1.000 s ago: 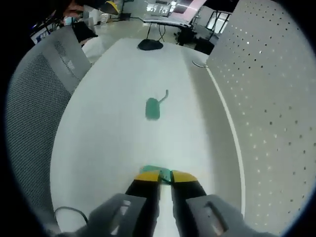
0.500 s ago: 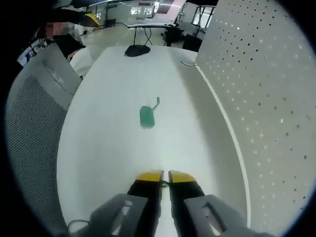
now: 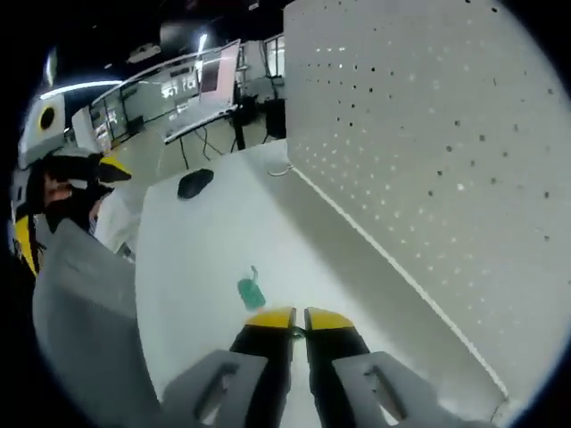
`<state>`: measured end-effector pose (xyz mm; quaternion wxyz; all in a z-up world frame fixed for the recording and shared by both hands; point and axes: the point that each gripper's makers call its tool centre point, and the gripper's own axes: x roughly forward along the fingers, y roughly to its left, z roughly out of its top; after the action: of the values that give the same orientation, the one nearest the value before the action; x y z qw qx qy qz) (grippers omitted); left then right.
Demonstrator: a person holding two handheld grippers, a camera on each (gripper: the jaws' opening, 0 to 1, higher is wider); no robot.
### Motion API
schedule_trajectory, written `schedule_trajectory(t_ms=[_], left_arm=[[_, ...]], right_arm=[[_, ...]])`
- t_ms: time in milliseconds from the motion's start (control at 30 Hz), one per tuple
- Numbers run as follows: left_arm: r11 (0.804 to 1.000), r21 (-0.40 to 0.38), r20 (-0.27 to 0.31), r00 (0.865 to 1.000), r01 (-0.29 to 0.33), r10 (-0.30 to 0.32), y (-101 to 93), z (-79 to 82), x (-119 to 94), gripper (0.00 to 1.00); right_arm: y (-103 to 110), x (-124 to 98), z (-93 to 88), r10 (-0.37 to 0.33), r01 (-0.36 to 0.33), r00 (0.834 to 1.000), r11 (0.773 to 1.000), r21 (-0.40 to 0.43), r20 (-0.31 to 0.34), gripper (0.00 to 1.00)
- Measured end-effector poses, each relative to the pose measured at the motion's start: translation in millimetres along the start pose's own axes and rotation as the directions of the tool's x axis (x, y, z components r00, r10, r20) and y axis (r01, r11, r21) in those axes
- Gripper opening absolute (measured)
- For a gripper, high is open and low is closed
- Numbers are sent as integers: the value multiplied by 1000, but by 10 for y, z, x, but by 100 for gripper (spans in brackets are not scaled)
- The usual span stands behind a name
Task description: Insert the hook assembly into the mounting plate slot until the hook locks in place.
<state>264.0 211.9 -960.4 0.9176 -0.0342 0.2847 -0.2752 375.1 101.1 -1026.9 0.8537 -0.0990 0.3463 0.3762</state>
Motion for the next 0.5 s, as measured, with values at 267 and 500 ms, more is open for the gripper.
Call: schedule_trajectory(t_ms=[267,500], left_arm=[[999,42,-8,1000,-17,18,-51,68,131,95],[997,79,-6,1000,12,-11,-140,32,195,95]], right_arm=[[257,-159,212,6,-25,994,985,173,107,2],[598,-265,236,51,-102,985,943,317,164,2]])
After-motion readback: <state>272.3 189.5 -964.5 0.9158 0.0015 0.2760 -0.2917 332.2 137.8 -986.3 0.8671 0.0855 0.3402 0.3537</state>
